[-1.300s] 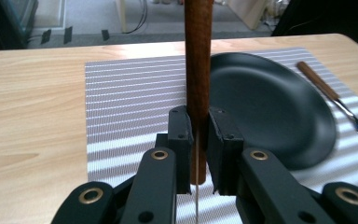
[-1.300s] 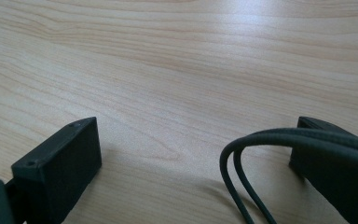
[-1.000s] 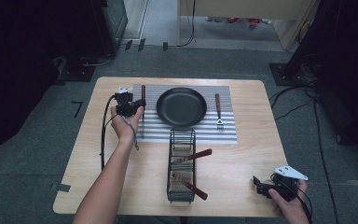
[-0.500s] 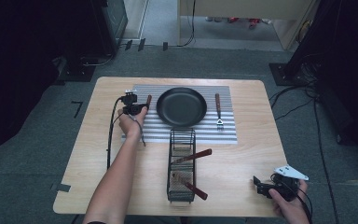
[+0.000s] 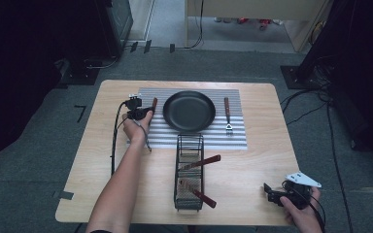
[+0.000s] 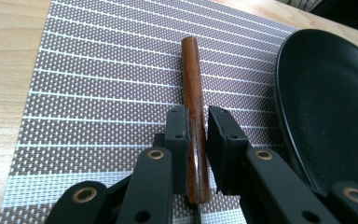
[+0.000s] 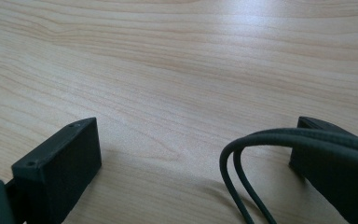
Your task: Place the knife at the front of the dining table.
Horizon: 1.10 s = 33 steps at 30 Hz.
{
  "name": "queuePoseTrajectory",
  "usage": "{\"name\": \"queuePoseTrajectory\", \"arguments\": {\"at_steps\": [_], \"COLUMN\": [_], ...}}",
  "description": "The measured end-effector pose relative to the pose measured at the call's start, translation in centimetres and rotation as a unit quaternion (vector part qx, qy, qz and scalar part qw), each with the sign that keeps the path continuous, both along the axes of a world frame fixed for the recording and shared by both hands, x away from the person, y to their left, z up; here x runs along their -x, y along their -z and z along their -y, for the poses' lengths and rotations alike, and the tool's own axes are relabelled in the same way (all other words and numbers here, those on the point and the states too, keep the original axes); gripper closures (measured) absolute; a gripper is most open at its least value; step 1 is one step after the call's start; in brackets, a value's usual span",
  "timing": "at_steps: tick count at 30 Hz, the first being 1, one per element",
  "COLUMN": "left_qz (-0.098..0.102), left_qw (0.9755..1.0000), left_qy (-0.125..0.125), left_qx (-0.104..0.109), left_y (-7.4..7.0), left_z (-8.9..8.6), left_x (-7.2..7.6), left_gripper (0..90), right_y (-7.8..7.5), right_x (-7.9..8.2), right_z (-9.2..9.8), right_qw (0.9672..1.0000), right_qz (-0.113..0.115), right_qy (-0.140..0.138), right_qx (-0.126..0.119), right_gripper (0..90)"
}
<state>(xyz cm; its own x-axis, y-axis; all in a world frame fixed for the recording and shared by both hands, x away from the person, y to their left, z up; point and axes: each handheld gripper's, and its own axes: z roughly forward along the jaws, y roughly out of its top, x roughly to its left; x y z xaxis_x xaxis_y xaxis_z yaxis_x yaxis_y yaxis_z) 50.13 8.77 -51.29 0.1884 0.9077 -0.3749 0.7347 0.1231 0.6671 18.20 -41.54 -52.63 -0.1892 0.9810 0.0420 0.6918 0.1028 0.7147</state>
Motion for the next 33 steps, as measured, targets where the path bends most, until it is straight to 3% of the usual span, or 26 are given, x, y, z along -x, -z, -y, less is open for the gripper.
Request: {"name": "queuePoseTrajectory", "arguments": {"at_steps": [4, 7, 11, 13, 14, 16, 17, 20, 21, 24, 25, 33], "left_qz": [0.003, 0.003, 0.008, 0.016, 0.016, 0.03, 0.03, 0.038, 0.038, 0.037, 0.028, 0.016], "left_qw": [1.0, 1.0, 0.9998, 0.9991, 0.9991, 0.9965, 0.9965, 0.9935, 0.9925, 0.9936, 0.996, 0.9976], "left_qy": [-0.004, -0.003, 0.0, 0.008, 0.008, 0.013, 0.013, 0.012, 0.01, 0.001, -0.015, -0.058], "left_qx": [0.003, 0.007, -0.016, -0.039, -0.039, -0.077, -0.077, -0.107, -0.115, -0.107, -0.083, -0.035], "left_y": [0.0, 0.0, -0.2, -0.2, -0.2, -0.2, -0.2, -0.2, -0.2, -0.2, -0.2, 0.0], "left_z": [-0.4, -0.7, -0.7, -0.3, -0.3, 0.4, 0.4, 0.9, 1.0, 1.1, 0.9, 0.5], "left_x": [-0.1, -0.1, 0.2, 0.4, 0.4, 0.5, 0.5, 0.5, 0.4, 0.3, 0.1, -0.2], "left_gripper": [75.7, 68.2, 66.9, 66.8, 66.9, 67.2, 67.4, 69.2, 74.3, 76.7, 77.3, 77.4], "right_y": [0.0, 0.0, 0.0, 0.0, 0.0, 0.0, 0.0, 0.0, 0.0, 0.0, 0.0, 0.0], "right_x": [0.0, 0.0, 0.0, 0.0, 0.0, 0.0, 0.0, 0.0, 0.0, 0.0, 0.0, 0.0], "right_z": [0.0, 0.0, 0.0, 0.0, 0.0, 0.0, 0.0, 0.0, 0.0, 0.0, 0.0, 0.1], "right_qw": [1.0, 1.0, 1.0, 1.0, 1.0, 1.0, 1.0, 1.0, 1.0, 1.0, 1.0, 1.0], "right_qz": [0.0, 0.0, 0.0, 0.0, 0.0, 0.0, 0.0, 0.0, 0.0, 0.0, 0.0, 0.0], "right_qy": [0.0, 0.0, 0.0, 0.0, 0.0, 0.0, 0.0, 0.0, 0.0, 0.0, 0.0, 0.0], "right_qx": [-0.001, -0.001, 0.0, 0.0, 0.0, 0.001, 0.001, 0.001, 0.001, 0.0, 0.0, -0.003], "right_gripper": [1.4, 1.4, 1.4, 1.4, 1.4, 1.4, 1.4, 1.4, 1.4, 1.4, 1.4, 1.4]}}
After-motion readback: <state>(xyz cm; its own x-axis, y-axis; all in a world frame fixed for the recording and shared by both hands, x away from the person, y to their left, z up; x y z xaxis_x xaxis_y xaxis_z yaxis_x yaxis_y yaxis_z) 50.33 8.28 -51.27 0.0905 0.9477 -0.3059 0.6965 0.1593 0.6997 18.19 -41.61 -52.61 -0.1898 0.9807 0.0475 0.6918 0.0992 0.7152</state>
